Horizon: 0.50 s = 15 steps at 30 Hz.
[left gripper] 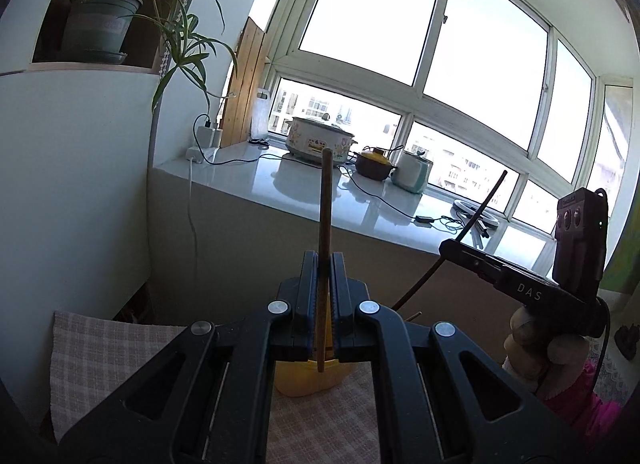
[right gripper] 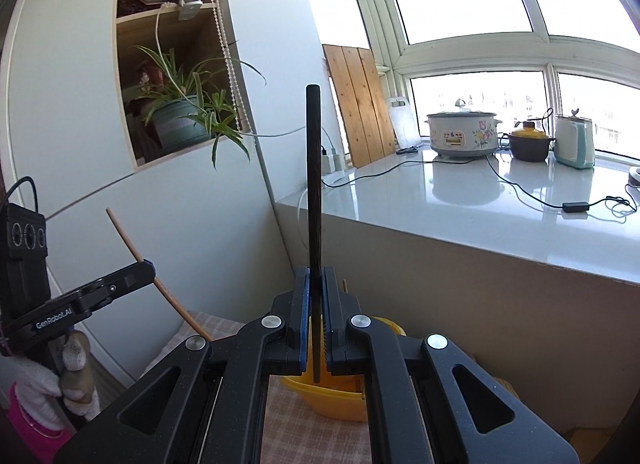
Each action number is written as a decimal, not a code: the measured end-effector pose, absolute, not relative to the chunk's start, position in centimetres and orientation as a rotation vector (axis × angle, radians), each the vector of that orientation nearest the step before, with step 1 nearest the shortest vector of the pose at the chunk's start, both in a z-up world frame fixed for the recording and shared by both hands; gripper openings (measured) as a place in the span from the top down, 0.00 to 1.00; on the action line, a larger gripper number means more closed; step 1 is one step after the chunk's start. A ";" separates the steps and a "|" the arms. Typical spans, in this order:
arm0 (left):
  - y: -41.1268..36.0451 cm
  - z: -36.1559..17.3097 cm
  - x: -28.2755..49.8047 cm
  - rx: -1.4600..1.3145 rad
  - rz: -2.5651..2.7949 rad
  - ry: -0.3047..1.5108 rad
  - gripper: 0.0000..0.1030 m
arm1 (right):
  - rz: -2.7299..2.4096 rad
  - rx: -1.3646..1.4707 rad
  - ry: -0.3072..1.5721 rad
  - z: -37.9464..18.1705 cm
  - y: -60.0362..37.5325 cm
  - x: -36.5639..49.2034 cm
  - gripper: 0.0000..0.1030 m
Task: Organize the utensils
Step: 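Lower both chopsticks into the yellow container and open both tools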
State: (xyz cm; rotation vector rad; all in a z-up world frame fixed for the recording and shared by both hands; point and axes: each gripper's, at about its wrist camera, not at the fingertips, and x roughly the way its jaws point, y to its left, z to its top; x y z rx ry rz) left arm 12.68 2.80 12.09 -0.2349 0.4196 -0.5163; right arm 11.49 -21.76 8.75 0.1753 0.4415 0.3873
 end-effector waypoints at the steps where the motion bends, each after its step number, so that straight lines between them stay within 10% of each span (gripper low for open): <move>1: 2.6 12.1 12.9 -0.238 -0.518 0.419 0.97 | 0.383 0.176 0.442 8.7 -21.8 11.7 0.96; 15: 0.3 10.4 16.7 -0.252 -0.480 0.445 0.97 | 0.319 0.185 0.493 6.6 -22.5 14.4 0.96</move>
